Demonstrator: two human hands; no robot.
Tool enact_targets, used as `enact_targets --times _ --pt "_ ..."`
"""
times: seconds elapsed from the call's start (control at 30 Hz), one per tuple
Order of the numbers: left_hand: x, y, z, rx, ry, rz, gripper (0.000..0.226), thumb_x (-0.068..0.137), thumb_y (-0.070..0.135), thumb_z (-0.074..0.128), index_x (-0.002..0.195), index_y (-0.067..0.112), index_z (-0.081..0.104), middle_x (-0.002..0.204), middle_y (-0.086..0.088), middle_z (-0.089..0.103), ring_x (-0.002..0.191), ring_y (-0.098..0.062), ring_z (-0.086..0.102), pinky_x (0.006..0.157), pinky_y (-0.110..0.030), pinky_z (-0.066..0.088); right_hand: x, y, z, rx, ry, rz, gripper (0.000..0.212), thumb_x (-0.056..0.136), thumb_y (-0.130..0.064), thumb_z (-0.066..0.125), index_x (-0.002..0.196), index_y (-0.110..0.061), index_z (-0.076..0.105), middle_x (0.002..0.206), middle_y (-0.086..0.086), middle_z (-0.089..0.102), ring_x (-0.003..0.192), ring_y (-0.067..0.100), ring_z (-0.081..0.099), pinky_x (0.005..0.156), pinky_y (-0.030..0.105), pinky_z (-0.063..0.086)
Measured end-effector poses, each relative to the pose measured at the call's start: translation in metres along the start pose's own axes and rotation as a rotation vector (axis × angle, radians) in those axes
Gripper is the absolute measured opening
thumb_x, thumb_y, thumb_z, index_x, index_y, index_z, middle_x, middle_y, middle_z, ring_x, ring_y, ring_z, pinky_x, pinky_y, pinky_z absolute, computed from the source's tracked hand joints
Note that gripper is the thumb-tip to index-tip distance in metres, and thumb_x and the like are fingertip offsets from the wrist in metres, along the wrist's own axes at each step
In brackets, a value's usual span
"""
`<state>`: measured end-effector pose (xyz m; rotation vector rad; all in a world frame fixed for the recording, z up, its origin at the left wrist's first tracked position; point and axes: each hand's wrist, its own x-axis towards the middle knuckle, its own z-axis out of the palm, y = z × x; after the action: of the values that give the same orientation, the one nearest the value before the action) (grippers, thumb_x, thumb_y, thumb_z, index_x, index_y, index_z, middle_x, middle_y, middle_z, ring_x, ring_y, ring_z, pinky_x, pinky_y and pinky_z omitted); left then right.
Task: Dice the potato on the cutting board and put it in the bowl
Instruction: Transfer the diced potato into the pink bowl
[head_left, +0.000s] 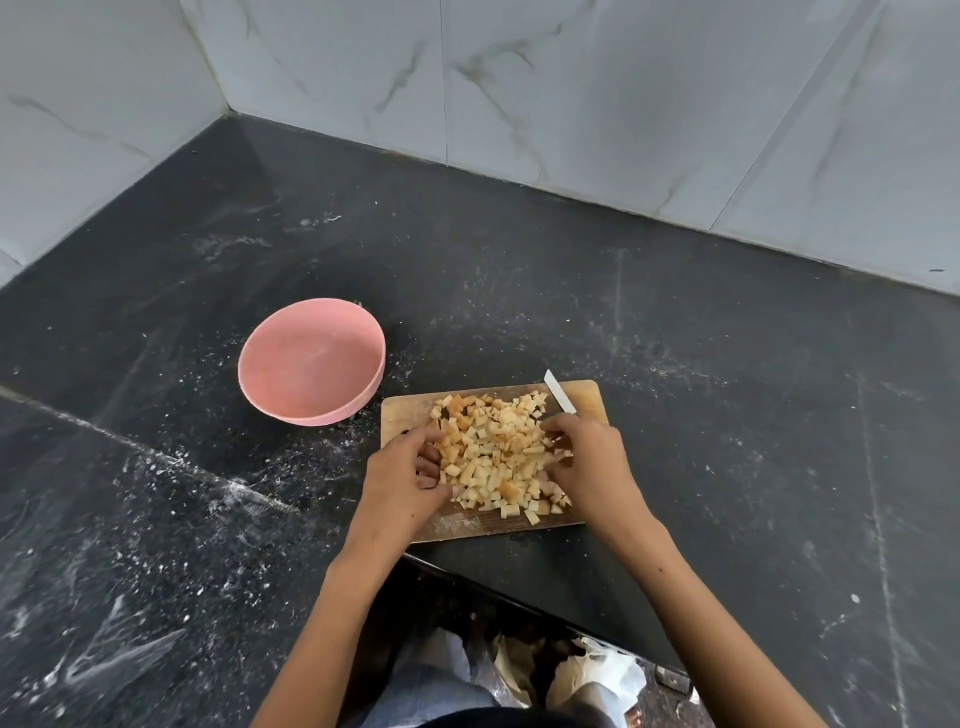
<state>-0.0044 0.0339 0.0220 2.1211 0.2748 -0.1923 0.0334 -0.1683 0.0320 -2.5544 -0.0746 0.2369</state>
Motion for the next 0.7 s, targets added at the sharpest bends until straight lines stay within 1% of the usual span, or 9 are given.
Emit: enact_targets --times 0.07,0.17,0.2,0.27,0.37,0.47,0.57,0.63,0.7 --pt "0.001 0.000 -0.003 0.002 0.027 0.006 0.045 0.074 0.000 0.079 0.116 0.012 0.067 0.091 0.000 0.065 0.079 -0.006 0.063 0.067 -0.008 0.049 -0.001 0.001 -0.002 0.112 0.064 -0.026 0.038 0.078 0.007 0.067 0.111 -0.012 0.069 0.109 0.001 0.068 0.102 0.014 0.062 0.093 0.027 0.049" --pt "0.001 0.000 -0.003 0.017 0.089 0.050 0.026 0.080 0.008 0.076 0.105 0.014 0.071 0.085 0.006 0.066 0.075 -0.002 0.063 0.066 -0.006 0.046 -0.003 0.002 -0.005 0.250 0.155 -0.047 0.034 0.083 0.013 0.056 0.097 -0.011 0.074 0.097 -0.005 0.071 0.088 0.000 0.062 0.082 0.004 0.044" --pt "0.001 0.001 -0.003 0.015 0.119 0.070 0.021 0.082 0.010 0.075 0.102 0.016 0.071 0.084 0.008 0.066 0.074 0.001 0.062 0.065 -0.005 0.045 -0.003 0.002 -0.005 0.282 0.174 -0.047 0.037 0.082 0.015 0.054 0.094 -0.012 0.075 0.094 -0.007 0.071 0.084 -0.003 0.061 0.077 0.003 0.044" --pt "0.002 0.000 -0.001 -0.003 0.172 0.111 0.015 0.084 0.011 0.074 0.097 0.019 0.072 0.085 0.013 0.065 0.074 0.004 0.060 0.065 -0.004 0.043 -0.001 0.003 -0.003 0.362 0.207 -0.040 0.037 0.080 0.018 0.055 0.089 -0.011 0.075 0.089 -0.007 0.072 0.079 0.000 0.065 0.075 0.010 0.051" --pt "0.007 -0.002 0.002 -0.018 0.257 0.214 0.013 0.089 0.016 0.068 0.096 0.025 0.071 0.093 0.019 0.065 0.085 0.006 0.059 0.072 -0.008 0.045 0.006 0.001 0.000 0.513 0.253 -0.002 0.019 0.074 0.011 0.072 0.084 -0.006 0.072 0.082 -0.002 0.072 0.076 0.001 0.069 0.074 0.015 0.055" --pt "0.020 -0.004 0.009 0.049 0.310 0.315 0.023 0.098 0.030 0.052 0.115 0.023 0.067 0.115 0.012 0.063 0.109 -0.001 0.054 0.092 -0.010 0.037 0.013 0.003 0.005 0.497 0.306 -0.018 0.009 0.077 -0.004 0.076 0.081 -0.010 0.071 0.078 -0.006 0.070 0.075 0.001 0.066 0.068 0.011 0.051" --pt "0.038 -0.006 0.017 0.075 0.180 0.288 0.046 0.102 0.046 0.036 0.136 0.020 0.054 0.144 0.006 0.047 0.136 -0.008 0.036 0.112 -0.022 0.021 0.016 0.009 0.013 0.420 0.304 -0.048 0.011 0.088 -0.006 0.065 0.089 -0.014 0.072 0.081 -0.010 0.069 0.081 0.000 0.063 0.068 0.007 0.044" --pt "0.046 -0.006 0.023 0.087 0.117 0.292 0.058 0.099 0.055 0.028 0.142 0.021 0.047 0.151 0.005 0.039 0.142 -0.008 0.027 0.118 -0.031 0.018 0.018 0.009 0.018 0.376 0.320 -0.077 0.012 0.091 -0.008 0.060 0.092 -0.016 0.070 0.084 -0.012 0.067 0.080 0.002 0.061 0.070 0.012 0.043" --pt "0.050 -0.004 0.028 0.060 0.082 0.298 0.060 0.097 0.055 0.026 0.143 0.022 0.045 0.152 0.006 0.037 0.143 -0.007 0.024 0.119 -0.032 0.018 0.020 0.005 0.023 0.352 0.326 -0.140 0.013 0.094 -0.012 0.056 0.098 -0.014 0.068 0.095 -0.014 0.064 0.090 0.001 0.059 0.080 0.013 0.043"
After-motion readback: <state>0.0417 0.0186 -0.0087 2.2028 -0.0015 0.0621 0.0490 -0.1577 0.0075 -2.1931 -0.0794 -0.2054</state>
